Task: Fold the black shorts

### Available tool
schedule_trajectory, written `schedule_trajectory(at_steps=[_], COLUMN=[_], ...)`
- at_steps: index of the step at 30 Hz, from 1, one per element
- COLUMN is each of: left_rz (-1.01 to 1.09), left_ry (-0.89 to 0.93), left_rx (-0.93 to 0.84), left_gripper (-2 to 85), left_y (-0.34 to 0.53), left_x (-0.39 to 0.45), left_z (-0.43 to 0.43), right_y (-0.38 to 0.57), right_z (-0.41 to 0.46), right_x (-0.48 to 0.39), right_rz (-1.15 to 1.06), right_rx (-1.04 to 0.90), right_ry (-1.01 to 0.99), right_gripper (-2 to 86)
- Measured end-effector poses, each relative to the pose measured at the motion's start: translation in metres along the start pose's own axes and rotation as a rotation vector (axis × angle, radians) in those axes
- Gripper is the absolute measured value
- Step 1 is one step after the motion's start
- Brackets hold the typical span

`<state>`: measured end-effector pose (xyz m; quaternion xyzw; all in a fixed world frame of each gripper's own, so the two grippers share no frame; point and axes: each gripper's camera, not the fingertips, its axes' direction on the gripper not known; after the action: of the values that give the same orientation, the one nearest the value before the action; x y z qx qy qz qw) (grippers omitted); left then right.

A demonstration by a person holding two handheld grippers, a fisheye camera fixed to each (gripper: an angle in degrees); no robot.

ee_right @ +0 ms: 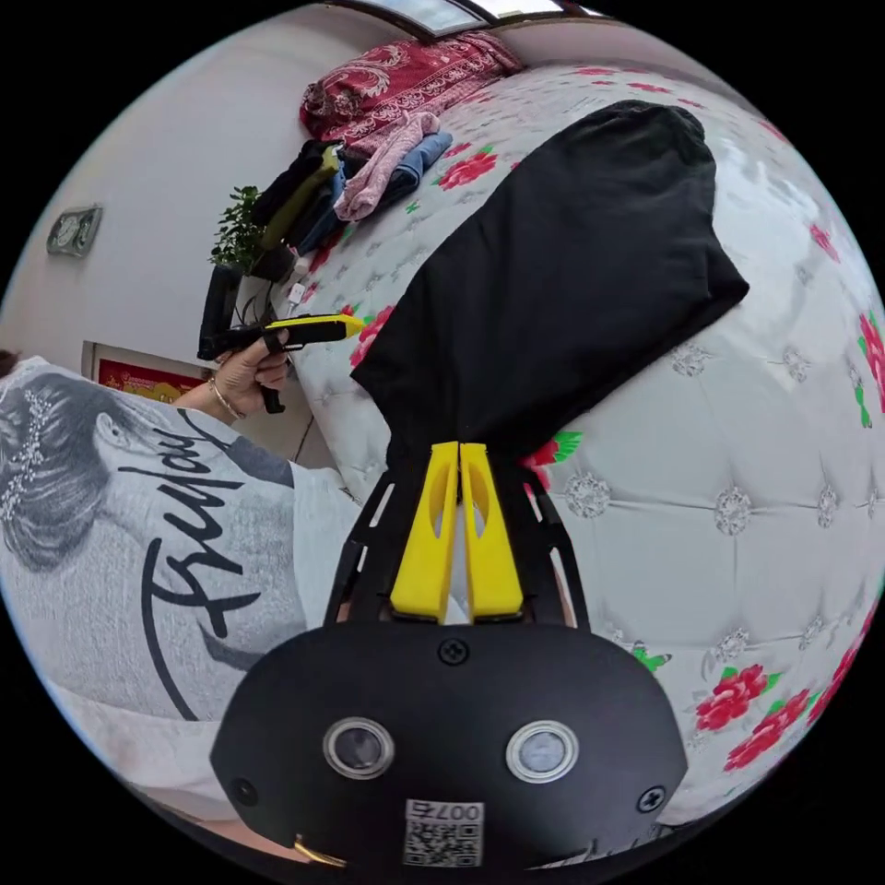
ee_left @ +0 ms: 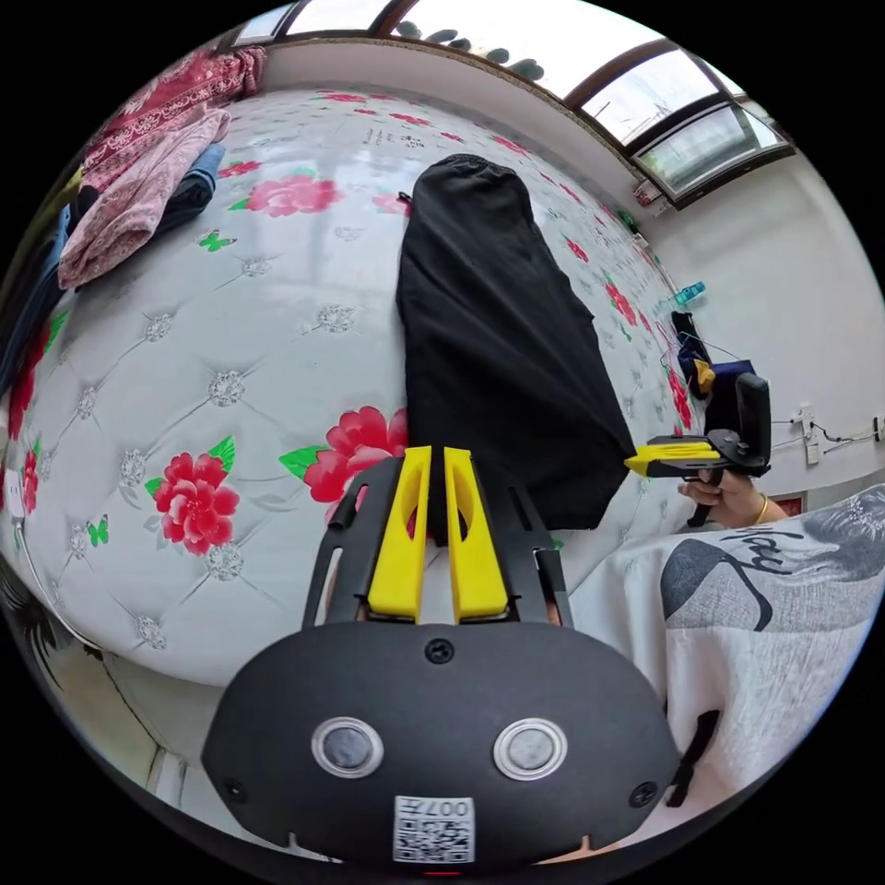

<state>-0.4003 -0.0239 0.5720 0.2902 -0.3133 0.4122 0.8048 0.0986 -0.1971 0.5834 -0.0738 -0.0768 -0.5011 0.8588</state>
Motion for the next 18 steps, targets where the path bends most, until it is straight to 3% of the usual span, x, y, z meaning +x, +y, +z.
schedule_trajectory(at_steps=[7, 14, 18], left_rz=[0.030, 0.079, 0.094], left_ry=[-0.065, -0.056, -0.055], left_rx=[-0.024, -0.063, -0.087], left_gripper=[-0.4, 0.4, 0.2], left_y=[-0.009, -0.022, -0.026], left_x=[0.015, 0.029, 0.042], left_z=[0.005, 0.019, 0.032], right_y=[-0.001, -0.025, -0.054], right_z=[0.004, -0.081, -0.094], right_x=[0.013, 0.078, 0.147], right_rz=[-0.009, 0.134, 0.331], right_rx=[-0.007, 0.238, 0.334], right_ry=[-0.106, 0.125, 0.002], right_gripper=[2.4, 3.3, 2.7])
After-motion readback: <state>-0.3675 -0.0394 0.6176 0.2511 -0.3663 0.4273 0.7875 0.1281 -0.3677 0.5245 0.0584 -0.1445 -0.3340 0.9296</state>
